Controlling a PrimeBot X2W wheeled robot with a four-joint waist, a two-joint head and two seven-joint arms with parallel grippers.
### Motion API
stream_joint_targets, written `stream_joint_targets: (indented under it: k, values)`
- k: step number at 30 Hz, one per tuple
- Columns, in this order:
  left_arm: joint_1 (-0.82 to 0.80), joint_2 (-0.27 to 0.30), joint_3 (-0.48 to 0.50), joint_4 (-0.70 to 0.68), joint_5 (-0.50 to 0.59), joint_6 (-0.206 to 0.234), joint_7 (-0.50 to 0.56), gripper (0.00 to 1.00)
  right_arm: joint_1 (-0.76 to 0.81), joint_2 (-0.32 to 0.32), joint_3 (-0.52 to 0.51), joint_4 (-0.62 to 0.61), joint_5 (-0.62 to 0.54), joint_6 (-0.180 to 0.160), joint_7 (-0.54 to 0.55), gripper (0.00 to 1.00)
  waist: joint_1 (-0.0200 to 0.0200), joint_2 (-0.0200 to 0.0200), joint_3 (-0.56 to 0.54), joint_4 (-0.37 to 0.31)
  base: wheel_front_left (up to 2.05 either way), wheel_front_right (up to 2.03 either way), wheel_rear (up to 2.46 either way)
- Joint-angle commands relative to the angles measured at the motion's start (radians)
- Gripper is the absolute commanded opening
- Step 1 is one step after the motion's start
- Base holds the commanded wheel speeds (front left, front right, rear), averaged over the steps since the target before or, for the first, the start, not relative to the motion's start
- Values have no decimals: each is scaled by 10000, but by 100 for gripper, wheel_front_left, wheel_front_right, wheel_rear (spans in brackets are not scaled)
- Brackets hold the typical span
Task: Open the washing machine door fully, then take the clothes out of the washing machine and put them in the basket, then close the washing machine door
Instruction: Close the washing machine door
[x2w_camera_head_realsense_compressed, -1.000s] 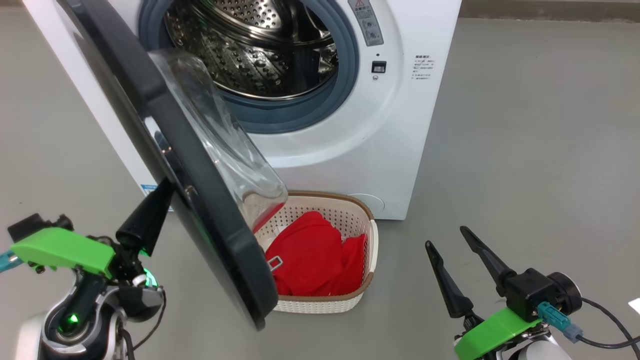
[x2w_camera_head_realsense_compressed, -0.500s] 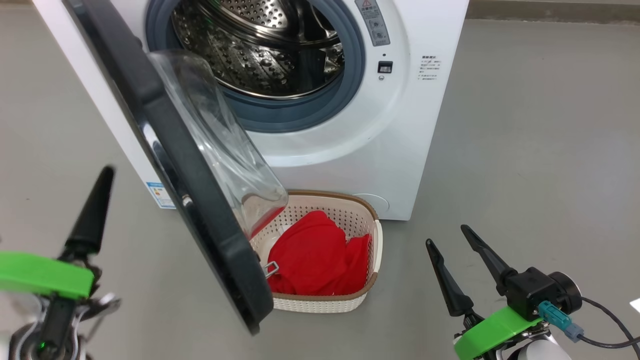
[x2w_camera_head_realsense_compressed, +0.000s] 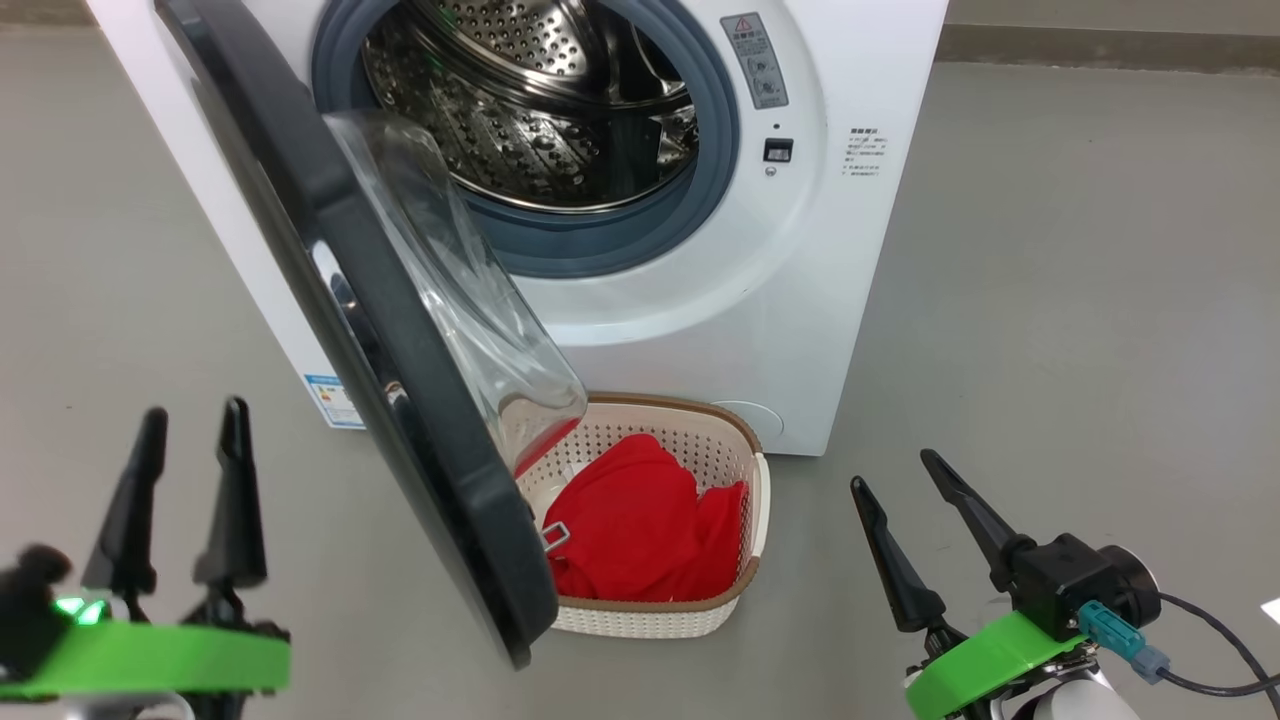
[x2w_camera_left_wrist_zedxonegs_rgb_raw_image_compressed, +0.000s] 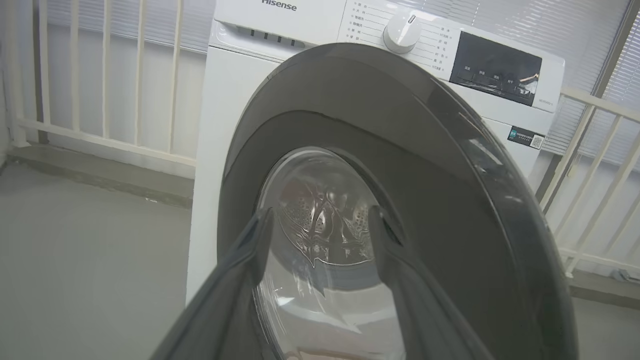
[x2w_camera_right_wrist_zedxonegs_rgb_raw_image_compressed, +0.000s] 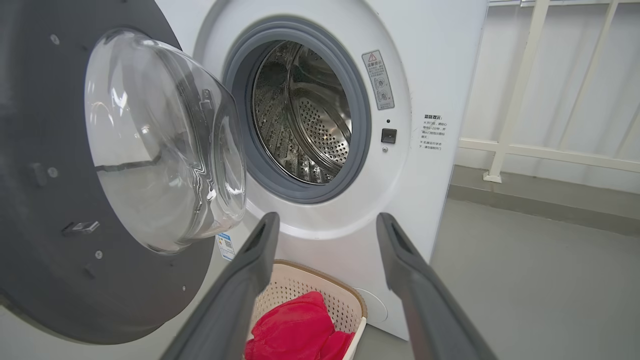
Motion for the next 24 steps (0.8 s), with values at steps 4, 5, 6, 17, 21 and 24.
stream_joint_targets:
  k: [4, 5, 6, 17, 21, 24]
  values:
    - [366, 374, -29, -320, 1558, 187, -758, 100, -233, 23, 161, -253, 193, 44, -65, 100, 0, 0, 16, -23, 0, 0, 0]
    - [442, 358, -70, -312, 1770, 210, -813, 100, -226, 24, 156, -253, 200, 44, -65, 100, 0, 0, 19, -25, 0, 0, 0]
    - [524, 330, -109, -281, 1963, 249, -849, 100, -222, 25, 152, -251, 205, 44, -65, 100, 0, 0, 18, -28, 0, 0, 0]
    - [1076, -94, -263, 10, 3274, 389, -940, 100, -182, 49, 143, -294, 230, 44, -65, 100, 0, 0, -2, -85, 0, 0, 0]
    - [1324, -434, -194, -35, 3614, 375, -942, 100, -114, 65, 141, -287, 238, 44, -65, 100, 0, 0, -35, -92, 0, 0, 0]
    - [1499, -648, -104, 34, 3775, 292, -943, 100, -73, 75, 171, -265, 225, 44, -65, 100, 0, 0, -73, -97, 0, 0, 0]
